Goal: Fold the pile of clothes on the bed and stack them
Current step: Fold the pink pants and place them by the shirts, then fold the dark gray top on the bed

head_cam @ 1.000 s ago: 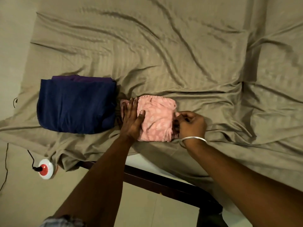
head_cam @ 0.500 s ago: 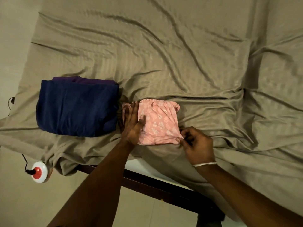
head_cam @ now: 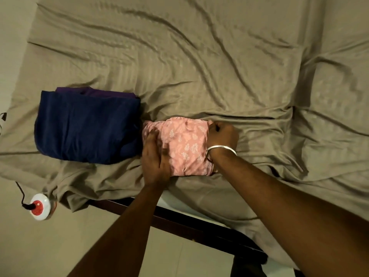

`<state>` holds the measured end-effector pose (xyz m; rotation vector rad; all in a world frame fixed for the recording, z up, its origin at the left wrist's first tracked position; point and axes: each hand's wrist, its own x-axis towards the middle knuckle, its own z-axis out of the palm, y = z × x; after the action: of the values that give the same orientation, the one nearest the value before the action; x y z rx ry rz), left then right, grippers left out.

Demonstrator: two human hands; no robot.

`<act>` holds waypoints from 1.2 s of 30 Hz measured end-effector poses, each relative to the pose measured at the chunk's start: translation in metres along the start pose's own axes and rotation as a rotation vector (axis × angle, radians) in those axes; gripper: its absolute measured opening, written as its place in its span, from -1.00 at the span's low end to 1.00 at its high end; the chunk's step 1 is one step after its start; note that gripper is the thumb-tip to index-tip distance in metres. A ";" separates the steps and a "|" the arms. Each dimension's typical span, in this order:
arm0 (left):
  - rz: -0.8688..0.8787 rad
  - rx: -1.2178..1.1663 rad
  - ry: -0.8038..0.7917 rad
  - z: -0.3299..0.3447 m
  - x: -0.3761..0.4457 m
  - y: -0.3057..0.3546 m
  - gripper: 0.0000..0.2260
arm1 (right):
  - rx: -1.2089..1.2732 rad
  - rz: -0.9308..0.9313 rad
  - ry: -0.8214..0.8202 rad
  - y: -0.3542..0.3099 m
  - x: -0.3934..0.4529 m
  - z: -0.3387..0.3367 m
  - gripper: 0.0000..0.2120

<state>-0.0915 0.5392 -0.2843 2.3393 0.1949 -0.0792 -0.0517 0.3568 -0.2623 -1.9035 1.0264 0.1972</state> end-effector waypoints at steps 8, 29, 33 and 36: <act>0.268 0.221 0.001 0.001 0.003 0.034 -0.58 | 0.022 -0.004 0.181 0.028 -0.086 0.005 -0.75; 0.839 0.799 -0.638 0.096 0.045 0.160 -0.69 | 0.226 0.093 -0.107 0.079 -0.003 -0.108 -0.89; 0.769 0.703 -0.558 0.175 0.006 0.229 -0.68 | 0.183 0.012 0.187 0.133 0.076 -0.216 -0.89; 0.713 0.652 -0.591 0.230 -0.018 0.276 -0.61 | -0.034 -0.069 0.329 0.172 0.125 -0.296 -0.87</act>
<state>-0.0634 0.1827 -0.2484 2.7367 -1.0905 -0.5304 -0.1748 0.0143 -0.2756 -2.0416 1.1759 -0.1448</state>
